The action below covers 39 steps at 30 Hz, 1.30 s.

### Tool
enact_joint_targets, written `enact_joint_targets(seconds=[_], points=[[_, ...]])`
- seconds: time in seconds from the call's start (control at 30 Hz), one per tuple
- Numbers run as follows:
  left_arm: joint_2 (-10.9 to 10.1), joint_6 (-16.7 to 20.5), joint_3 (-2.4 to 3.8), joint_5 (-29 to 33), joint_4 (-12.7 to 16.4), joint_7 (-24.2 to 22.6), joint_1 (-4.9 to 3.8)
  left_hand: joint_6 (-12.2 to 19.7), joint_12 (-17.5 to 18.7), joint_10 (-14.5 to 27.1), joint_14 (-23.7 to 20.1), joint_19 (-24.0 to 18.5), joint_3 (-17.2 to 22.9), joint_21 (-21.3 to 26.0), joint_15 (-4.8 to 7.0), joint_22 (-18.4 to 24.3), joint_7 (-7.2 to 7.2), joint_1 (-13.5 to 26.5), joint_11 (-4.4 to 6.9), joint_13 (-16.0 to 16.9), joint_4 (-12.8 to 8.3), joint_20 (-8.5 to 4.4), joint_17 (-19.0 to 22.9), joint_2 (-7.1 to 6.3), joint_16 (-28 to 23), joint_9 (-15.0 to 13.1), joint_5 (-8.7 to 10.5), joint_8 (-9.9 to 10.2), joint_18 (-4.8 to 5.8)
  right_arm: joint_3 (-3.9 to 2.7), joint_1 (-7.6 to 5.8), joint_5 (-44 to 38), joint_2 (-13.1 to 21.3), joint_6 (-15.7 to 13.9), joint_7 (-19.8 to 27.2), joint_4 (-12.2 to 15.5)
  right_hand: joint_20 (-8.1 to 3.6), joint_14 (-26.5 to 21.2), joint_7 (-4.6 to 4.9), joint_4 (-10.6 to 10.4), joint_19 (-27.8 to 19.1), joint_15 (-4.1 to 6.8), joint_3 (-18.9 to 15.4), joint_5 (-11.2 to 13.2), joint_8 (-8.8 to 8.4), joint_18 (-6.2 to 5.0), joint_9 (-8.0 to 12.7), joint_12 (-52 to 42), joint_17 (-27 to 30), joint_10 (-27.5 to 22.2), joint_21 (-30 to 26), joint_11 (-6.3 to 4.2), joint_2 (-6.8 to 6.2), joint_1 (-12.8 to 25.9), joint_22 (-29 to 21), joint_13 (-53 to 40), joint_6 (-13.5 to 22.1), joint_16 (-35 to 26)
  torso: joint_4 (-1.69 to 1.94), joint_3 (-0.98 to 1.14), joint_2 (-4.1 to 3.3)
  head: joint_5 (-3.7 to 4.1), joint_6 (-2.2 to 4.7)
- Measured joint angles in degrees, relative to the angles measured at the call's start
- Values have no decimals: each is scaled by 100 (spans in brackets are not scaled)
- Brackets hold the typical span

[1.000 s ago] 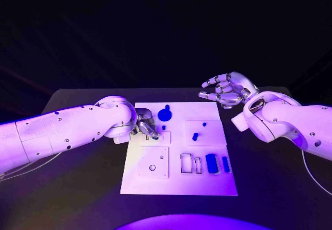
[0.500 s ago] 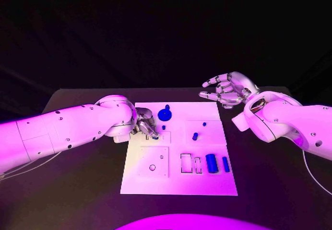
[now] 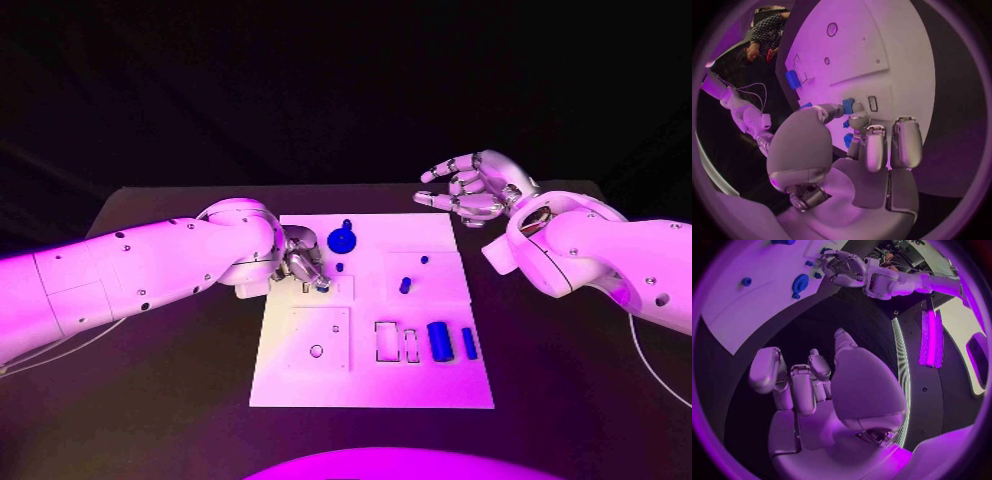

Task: Assemble the parts on the task board

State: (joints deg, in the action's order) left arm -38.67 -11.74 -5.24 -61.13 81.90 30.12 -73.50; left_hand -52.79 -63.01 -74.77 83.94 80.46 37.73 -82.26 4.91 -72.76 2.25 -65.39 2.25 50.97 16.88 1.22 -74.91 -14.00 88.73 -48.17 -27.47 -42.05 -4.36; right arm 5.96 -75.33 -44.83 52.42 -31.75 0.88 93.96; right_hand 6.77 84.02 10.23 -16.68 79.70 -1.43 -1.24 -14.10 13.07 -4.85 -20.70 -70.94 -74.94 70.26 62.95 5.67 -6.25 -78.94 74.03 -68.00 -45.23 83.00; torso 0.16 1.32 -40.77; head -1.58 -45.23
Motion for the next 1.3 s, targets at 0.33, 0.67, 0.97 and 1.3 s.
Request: enact_joint_targets(seconds=[0.33,0.67,0.97,1.3], points=[[22,-9,-2,-5,-25,8,-2,-34,-39,-42,14,20,-40,-22,14,-6,-15,90,40,53,-40,-21,0,89,2,-35,34,-29,0,1,0,-7,15,-39,-20,12,0,0,0,-3,0,0,-3,0,0,0,0,0,1,0,29,0,0,0,-1,5,0,0,0,-1,0,8,20],[36,-10,-3,-7,-49,8,-3,-92,-39,-81,8,20,-104,-22,33,-14,-71,222,40,64,-104,-21,0,172,23,-65,91,-32,0,1,0,-12,26,-59,-29,43,0,0,0,-16,0,0,-16,0,0,0,0,0,1,0,29,0,0,0,-5,8,0,0,4,-5,-3,15,3],[49,-12,-3,-14,-68,8,-3,-161,-67,-82,0,41,3,-21,41,-20,-102,428,40,79,-570,-41,0,198,23,-99,135,-15,0,2,0,-15,35,-70,-31,68,0,0,0,-16,0,0,-16,0,0,0,4,0,2,0,-7,0,0,0,-15,21,0,0,5,-6,-3,17,-11],[48,-15,-6,-49,-73,8,-2,-218,-67,-82,20,41,-235,-21,61,-29,-156,566,40,107,-763,-41,0,202,23,-95,222,29,0,2,0,-22,39,-81,-12,99,0,0,0,-16,0,0,-16,-22,0,0,4,0,3,0,-7,0,0,0,-16,21,0,0,4,-5,-1,20,-27]])
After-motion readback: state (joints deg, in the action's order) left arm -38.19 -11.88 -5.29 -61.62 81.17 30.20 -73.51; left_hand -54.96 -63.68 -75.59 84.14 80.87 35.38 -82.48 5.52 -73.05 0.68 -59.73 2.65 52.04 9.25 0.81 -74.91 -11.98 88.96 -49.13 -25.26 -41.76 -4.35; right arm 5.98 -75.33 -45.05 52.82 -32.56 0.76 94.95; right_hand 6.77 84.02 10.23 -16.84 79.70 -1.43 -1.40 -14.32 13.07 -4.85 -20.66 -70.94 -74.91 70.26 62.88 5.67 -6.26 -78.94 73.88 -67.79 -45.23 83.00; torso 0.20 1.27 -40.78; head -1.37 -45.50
